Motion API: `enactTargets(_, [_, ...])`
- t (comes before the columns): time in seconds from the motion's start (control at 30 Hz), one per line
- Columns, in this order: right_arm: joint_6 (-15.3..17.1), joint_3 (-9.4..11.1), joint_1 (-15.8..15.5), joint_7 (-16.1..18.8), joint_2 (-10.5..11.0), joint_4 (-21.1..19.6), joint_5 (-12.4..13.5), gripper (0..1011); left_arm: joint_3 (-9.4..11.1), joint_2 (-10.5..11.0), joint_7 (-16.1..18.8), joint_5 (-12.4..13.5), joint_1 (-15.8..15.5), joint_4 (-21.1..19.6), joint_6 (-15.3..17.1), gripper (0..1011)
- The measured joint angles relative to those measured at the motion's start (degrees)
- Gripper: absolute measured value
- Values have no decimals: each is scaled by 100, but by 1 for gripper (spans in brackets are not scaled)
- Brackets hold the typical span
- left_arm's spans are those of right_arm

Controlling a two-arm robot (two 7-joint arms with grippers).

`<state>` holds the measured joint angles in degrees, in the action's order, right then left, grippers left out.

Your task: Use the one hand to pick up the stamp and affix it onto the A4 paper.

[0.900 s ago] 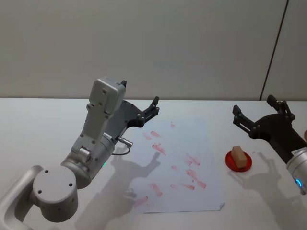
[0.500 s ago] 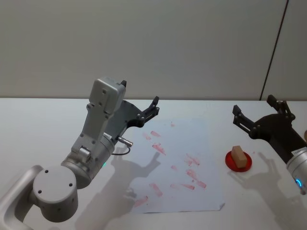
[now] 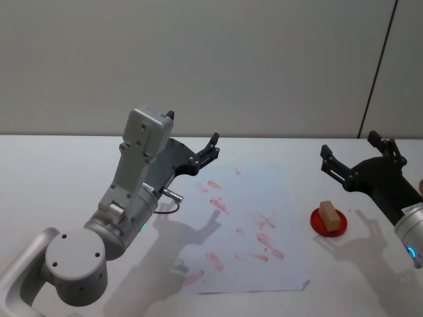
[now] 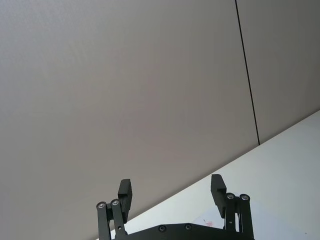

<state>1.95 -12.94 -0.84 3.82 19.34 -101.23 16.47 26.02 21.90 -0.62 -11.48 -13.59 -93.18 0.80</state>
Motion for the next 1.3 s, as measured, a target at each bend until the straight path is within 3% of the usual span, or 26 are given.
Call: enactTargets(1.3, [0,0,0,0,0,0,0,1001,0,0,0,0,0,0,0,1003])
